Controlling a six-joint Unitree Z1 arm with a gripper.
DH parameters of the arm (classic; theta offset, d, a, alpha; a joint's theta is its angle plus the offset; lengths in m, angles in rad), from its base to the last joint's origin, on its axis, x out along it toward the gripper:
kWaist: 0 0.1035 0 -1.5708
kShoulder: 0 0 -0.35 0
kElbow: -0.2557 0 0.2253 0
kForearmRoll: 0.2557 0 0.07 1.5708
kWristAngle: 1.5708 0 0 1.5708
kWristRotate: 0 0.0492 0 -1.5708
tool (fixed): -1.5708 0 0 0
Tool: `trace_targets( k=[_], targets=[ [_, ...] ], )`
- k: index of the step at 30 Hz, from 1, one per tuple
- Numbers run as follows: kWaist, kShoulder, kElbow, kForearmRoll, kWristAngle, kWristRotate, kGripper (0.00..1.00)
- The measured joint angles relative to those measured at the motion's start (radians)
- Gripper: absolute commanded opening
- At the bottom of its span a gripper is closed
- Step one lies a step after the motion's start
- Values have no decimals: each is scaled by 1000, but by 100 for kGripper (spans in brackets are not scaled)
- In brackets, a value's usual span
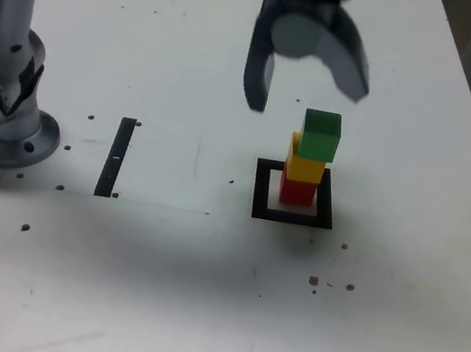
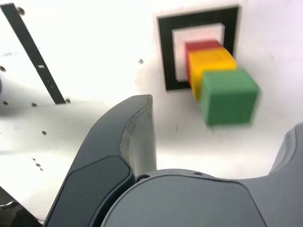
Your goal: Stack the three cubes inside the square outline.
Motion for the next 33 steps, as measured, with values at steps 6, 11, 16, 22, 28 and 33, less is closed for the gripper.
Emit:
trace_targets(
  k=[6,11,16,22,28,33],
  targets=[
    [-6,-138,22,45,-4,16,100],
    [-7,-235,145,64,17,73,100],
    [-7,-282,297,57,22,99,100],
    [-7,-355,475,15,58,101,100],
    [12,-380,643,-107,118,99,100],
    [37,-379,772,-235,135,99,100]
  ],
)
